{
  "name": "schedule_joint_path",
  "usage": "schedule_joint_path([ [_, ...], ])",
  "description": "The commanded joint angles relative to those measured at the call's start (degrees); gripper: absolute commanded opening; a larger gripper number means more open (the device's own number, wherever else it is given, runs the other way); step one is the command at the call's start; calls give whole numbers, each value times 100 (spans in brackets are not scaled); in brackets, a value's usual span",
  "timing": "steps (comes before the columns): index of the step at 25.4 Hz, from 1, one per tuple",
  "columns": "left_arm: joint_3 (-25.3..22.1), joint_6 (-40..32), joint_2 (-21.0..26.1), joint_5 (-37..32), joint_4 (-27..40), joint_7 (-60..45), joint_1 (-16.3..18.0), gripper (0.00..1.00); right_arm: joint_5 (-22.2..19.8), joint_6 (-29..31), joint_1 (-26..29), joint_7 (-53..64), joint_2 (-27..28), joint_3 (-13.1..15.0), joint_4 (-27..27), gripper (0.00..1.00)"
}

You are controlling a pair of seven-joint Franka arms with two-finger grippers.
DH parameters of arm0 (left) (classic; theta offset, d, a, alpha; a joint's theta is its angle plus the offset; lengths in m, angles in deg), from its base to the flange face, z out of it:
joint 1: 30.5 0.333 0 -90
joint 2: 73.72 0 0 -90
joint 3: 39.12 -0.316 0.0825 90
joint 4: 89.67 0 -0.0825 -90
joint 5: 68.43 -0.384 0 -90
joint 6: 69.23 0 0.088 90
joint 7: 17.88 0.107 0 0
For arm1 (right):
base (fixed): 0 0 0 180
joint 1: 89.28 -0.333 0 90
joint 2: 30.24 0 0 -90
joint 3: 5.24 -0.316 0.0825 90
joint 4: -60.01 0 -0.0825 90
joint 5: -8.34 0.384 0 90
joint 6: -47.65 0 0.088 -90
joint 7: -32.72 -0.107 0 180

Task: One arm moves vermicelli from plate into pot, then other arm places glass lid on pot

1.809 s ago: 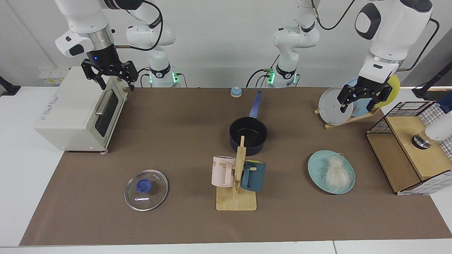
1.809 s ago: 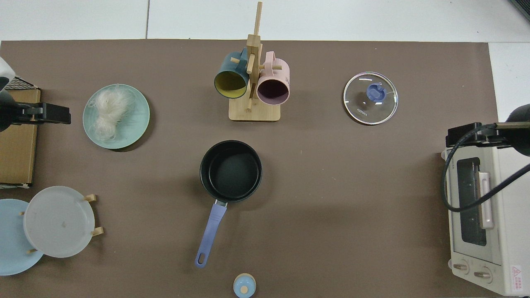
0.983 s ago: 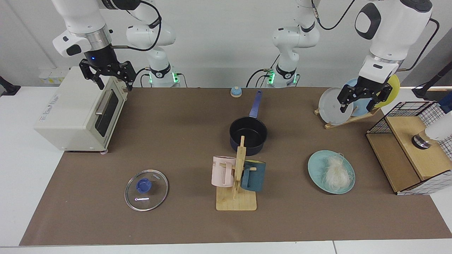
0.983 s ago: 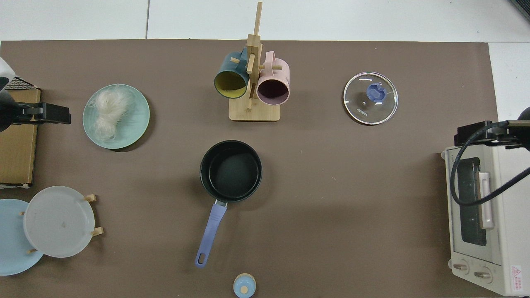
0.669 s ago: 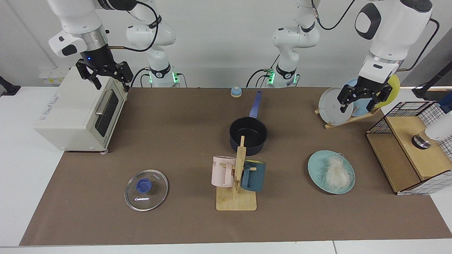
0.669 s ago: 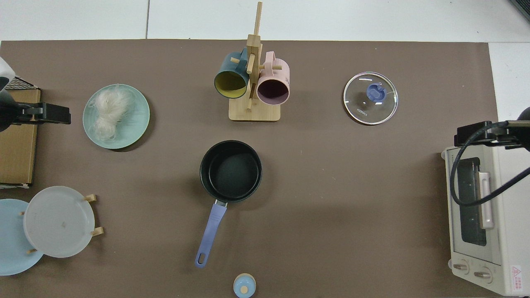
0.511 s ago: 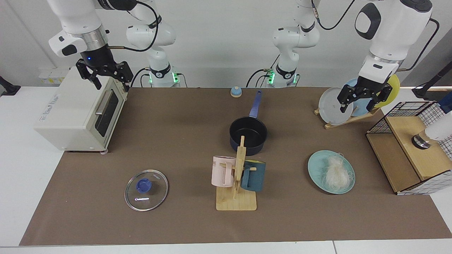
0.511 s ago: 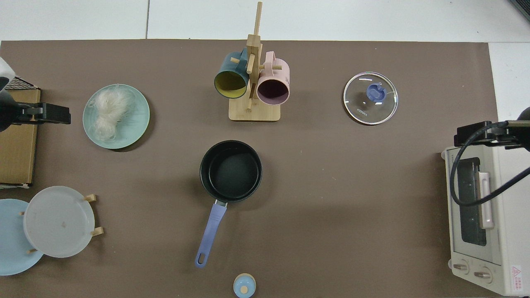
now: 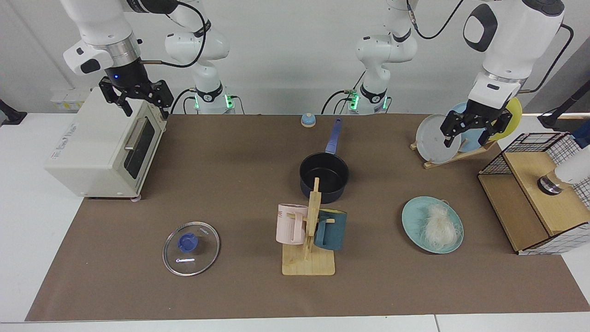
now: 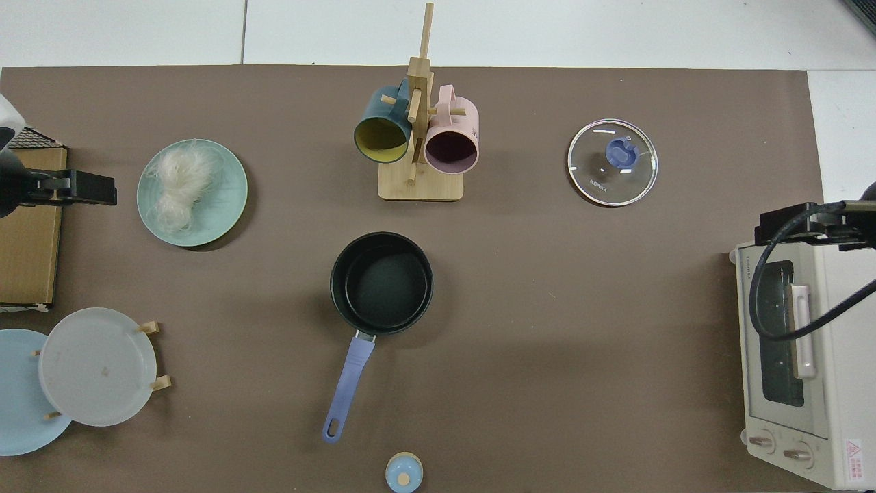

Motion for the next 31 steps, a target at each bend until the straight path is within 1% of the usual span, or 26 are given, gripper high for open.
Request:
schedule_joint_path([
  [1, 31, -61, -76, 38, 64, -3, 56, 100, 39, -130, 101, 226, -12, -29, -34, 100],
  [10, 31, -61, -68, 38, 64, -3, 65, 100, 65, -121, 75, 218, 76, -38, -166, 99],
  [12, 31, -61, -76, 38, 64, -3, 65, 100, 21, -121, 40, 183, 171, -55, -253, 99],
  [16, 31, -61, -68, 38, 64, -3, 65, 100, 127, -278, 49, 174, 812, -73, -1069, 99],
  [19, 31, -61, -68, 38, 64, -3, 56, 100, 136, -323, 40, 174, 1375, -90, -1772, 99],
  [20, 31, -61, -76, 38, 56, -3, 56, 100, 136, -323, 48, 174, 1568, -117, -1931, 99],
  [24, 31, -61, -76, 38, 56, -3, 65, 100, 136, -192, 22, 156, 2201, -99, -2433, 99],
  [31, 31, -61, -68, 38, 64, -3, 65, 100, 127, 301, -57, 95, 3089, -91, -3004, 99],
])
